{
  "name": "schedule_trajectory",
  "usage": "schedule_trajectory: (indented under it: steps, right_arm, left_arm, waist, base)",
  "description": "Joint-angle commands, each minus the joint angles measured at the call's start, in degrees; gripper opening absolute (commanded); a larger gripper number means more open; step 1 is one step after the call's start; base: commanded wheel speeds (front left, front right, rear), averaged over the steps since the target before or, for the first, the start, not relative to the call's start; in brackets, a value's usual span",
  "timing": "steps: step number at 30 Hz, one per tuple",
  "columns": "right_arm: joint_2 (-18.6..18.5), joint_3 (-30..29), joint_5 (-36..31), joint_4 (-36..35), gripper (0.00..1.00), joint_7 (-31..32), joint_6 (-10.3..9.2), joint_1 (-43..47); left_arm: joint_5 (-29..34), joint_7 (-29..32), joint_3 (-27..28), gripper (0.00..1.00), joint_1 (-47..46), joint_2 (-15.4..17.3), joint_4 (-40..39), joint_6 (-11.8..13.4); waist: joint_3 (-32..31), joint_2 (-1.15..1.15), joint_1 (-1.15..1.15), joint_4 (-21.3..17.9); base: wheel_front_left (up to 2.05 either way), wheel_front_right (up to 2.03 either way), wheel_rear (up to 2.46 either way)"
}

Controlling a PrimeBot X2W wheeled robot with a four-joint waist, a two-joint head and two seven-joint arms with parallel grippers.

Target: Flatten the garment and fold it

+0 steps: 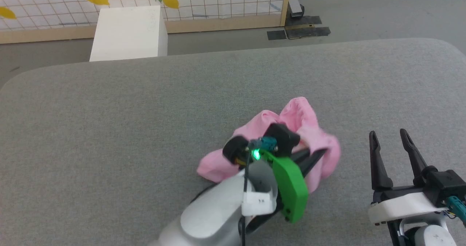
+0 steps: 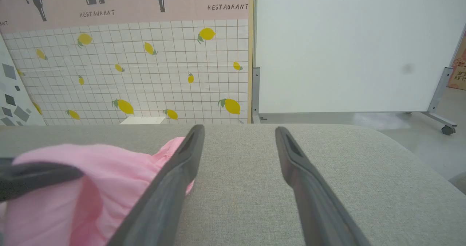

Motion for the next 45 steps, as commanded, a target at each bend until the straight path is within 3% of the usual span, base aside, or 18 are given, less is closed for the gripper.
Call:
schedule_trajectory:
  steps: [1,6,12,18,23,30,31,32,33,36,45]
  right_arm:
    - [0.0,-0.1,0.3,-0.2,1.00,-0.3,-0.09,-0.7]
    - [0.0,-0.1,0.5,-0.1,1.00,-0.3,-0.09,-0.9]
    - [0.0,0.1,1.0,0.0,1.00,-0.3,-0.09,-0.8]
    - [0.0,0.2,1.4,-0.1,1.00,-0.3,-0.09,-0.6]
    - [0.0,-0.3,1.1,-0.5,1.00,-0.3,-0.09,-0.4]
    - [0.0,0.0,0.5,-0.6,1.00,-0.3,-0.09,-0.6]
    - [0.0,0.0,0.5,-0.6,1.00,-0.3,-0.09,-0.6]
    - [0.0,0.1,0.5,-0.6,1.00,-0.3,-0.09,-0.7]
    - [0.0,0.1,0.5,-0.6,1.00,-0.3,-0.09,-0.7]
    - [0.0,0.5,0.3,-0.4,1.00,-0.3,-0.09,-0.7]
    - [0.0,2.0,0.5,-0.3,1.00,-0.3,-0.09,-1.2]
  left_arm:
    - [-1.3,-3.0,0.1,0.00,-3.0,0.1,-1.9,-0.5]
    - [-6.3,-12.2,1.6,0.00,-9.0,0.1,-6.3,0.2]
    - [-8.4,-19.2,7.9,0.00,-10.8,0.6,-5.7,5.4]
    - [-11.1,-20.6,16.9,0.00,-0.7,7.7,-0.9,13.0]
    - [-13.2,-19.9,20.7,0.00,9.0,14.1,3.8,18.4]
    - [-16.6,-17.1,23.6,0.00,18.9,18.5,6.0,23.9]
    - [-16.6,-15.9,23.4,0.14,19.8,19.0,6.1,25.1]
    - [-16.5,-15.1,23.1,0.49,20.3,19.3,5.9,25.7]
    - [-16.2,-15.1,23.0,1.00,20.5,19.5,5.2,26.1]
    - [-14.9,-16.9,22.6,1.00,19.7,19.3,1.8,25.7]
    - [-5.4,-21.0,19.8,1.00,10.1,15.5,-7.5,21.0]
  waist:
    - [0.0,0.00,0.00,0.4]
    - [0.0,0.00,0.00,1.2]
    - [-0.2,0.00,0.00,2.1]
    - [0.0,0.00,0.00,3.0]
    - [0.7,0.00,0.00,4.2]
    - [1.1,0.00,0.00,5.9]
    - [1.1,0.00,0.00,6.1]
    - [1.0,0.00,0.00,6.3]
    - [1.0,0.00,0.00,6.6]
    - [0.9,0.00,0.00,6.8]
    - [1.2,0.00,0.00,4.8]
  base:
    - [0.00,0.00,0.00]
    - [0.00,0.00,0.00]
    - [0.00,0.00,0.00]
    - [0.00,0.00,0.00]
    - [0.00,0.00,0.00]
    - [0.00,0.00,0.00]
    - [0.00,0.00,0.00]
    - [0.00,0.00,0.00]
    - [0.00,0.00,0.00]
    - [0.00,0.00,0.00]
    - [0.00,0.00,0.00]
